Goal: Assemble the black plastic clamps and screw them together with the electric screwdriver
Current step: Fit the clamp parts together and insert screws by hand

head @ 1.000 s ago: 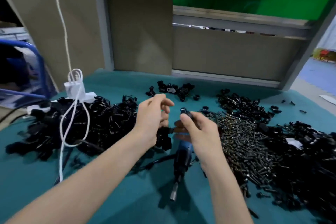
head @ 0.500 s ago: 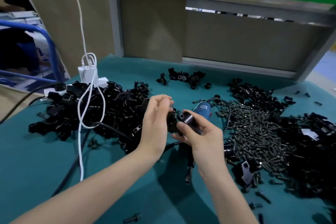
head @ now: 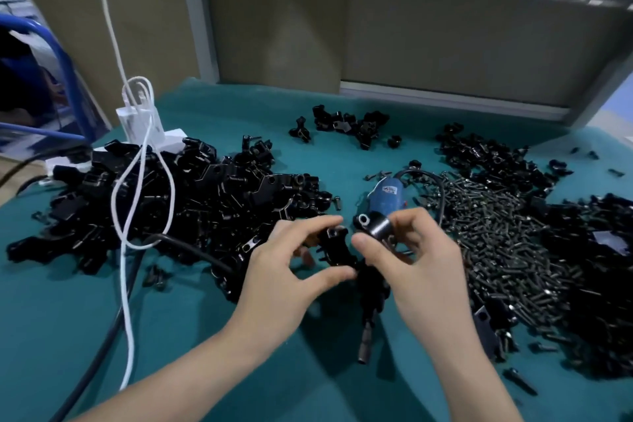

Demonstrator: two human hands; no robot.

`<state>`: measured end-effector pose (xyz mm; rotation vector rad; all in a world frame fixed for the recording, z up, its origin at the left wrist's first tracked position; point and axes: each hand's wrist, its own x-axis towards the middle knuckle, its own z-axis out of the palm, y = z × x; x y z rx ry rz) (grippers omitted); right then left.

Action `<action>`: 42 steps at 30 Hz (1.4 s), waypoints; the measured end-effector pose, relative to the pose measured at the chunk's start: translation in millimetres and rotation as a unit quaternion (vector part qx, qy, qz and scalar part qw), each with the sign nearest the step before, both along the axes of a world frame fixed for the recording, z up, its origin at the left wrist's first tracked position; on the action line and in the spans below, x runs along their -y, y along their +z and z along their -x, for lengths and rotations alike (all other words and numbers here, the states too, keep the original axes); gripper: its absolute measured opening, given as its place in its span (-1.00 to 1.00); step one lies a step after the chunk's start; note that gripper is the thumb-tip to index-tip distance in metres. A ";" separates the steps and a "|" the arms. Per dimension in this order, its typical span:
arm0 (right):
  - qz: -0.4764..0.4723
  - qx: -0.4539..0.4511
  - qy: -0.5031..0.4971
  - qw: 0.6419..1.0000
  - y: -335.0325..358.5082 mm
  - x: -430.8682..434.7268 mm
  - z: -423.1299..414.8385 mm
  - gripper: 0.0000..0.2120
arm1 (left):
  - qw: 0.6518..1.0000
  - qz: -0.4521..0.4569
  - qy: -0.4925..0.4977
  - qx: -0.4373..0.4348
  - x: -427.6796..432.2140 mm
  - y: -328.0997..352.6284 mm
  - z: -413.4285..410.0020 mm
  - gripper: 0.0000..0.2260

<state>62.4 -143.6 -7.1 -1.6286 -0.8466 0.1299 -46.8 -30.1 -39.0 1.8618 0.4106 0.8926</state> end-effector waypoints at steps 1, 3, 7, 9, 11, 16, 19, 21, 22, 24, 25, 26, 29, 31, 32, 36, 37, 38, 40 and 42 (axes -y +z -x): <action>0.005 -0.002 0.002 1.000 -2.6 -1.6 2.1 -0.79 | 1.000 -0.023 0.020 -0.001 -0.1 0.1 -0.5 -0.55; 0.022 -0.018 0.019 0.999 -7.2 -5.3 8.8 -0.81 | 0.999 -0.023 0.032 0.017 0.5 -0.1 -1.3 -0.60; 0.046 -0.005 0.021 0.999 -12.8 -8.5 15.7 -0.79 | 0.999 -0.032 0.035 0.014 2.1 -2.5 0.2 -0.61; 0.055 0.017 0.019 0.998 -13.5 -7.8 14.0 -0.77 | 0.999 -0.041 0.015 -0.010 1.2 -1.4 1.3 -0.50; 0.074 0.042 0.024 0.996 -12.4 -6.0 10.0 -0.69 | 0.998 -0.048 -0.030 -0.033 -2.3 0.0 2.5 -0.46; 0.113 -0.029 0.093 0.989 -6.0 0.4 -4.1 -0.74 | 0.984 0.067 -0.145 -0.084 -14.3 8.8 4.2 -0.56; 0.142 -0.025 0.104 0.984 -4.5 3.5 -9.9 -0.79 | 0.969 0.166 -0.170 -0.062 -14.7 9.0 3.7 -0.65; 0.155 -0.012 0.108 0.982 -2.5 4.4 -10.7 -0.79 | 0.955 0.233 -0.177 -0.047 -15.2 8.7 3.3 -0.65; 0.160 -0.006 0.108 0.981 -1.7 4.6 -10.8 -0.77 | 0.951 0.248 -0.178 -0.043 -15.9 7.8 3.2 -0.65; 0.172 0.009 0.109 0.979 -0.6 5.6 -11.4 -0.75 | 0.947 0.261 -0.185 -0.037 -15.8 5.9 4.1 -0.66; 0.179 0.014 0.114 0.977 -0.1 6.7 -11.5 -0.73 | 0.945 0.263 -0.189 -0.036 -15.3 4.9 5.2 -0.67; 0.187 0.012 0.124 0.974 -0.2 7.9 -11.3 -0.68 | 0.944 0.266 -0.190 -0.034 -14.4 3.7 6.5 -0.68; 0.211 0.021 0.144 0.967 -1.4 9.1 -10.1 -0.56 | 0.942 0.281 -0.179 -0.029 -15.5 1.0 9.9 -0.69; 0.215 0.042 0.129 0.967 -0.9 7.1 -7.9 -0.56 | 0.944 0.274 -0.181 -0.040 -17.1 0.9 10.6 -0.69; 0.216 0.047 0.123 0.968 -0.6 6.3 -7.0 -0.56 | 0.944 0.269 -0.183 -0.047 -17.6 1.0 10.7 -0.69; 0.214 0.024 0.128 0.968 0.1 7.2 -6.1 -0.55 | 0.947 0.262 -0.177 -0.058 -18.0 2.8 12.4 -0.69; 0.203 0.005 0.126 0.971 0.1 8.0 -6.9 -0.59 | 0.946 0.265 -0.177 -0.060 -18.4 3.9 13.0 -0.69; 0.194 -0.013 0.122 0.973 0.4 8.7 -7.6 -0.63 | 0.945 0.266 -0.178 -0.066 -19.2 5.0 13.5 -0.68; 0.195 -0.029 0.116 0.973 0.8 9.4 -6.9 -0.69 | 0.945 0.257 -0.181 -0.086 -20.2 5.4 14.1 -0.67; 0.208 -0.016 0.113 0.971 1.0 10.0 -5.4 -0.71 | 0.948 0.239 -0.178 -0.108 -20.4 3.6 14.5 -0.64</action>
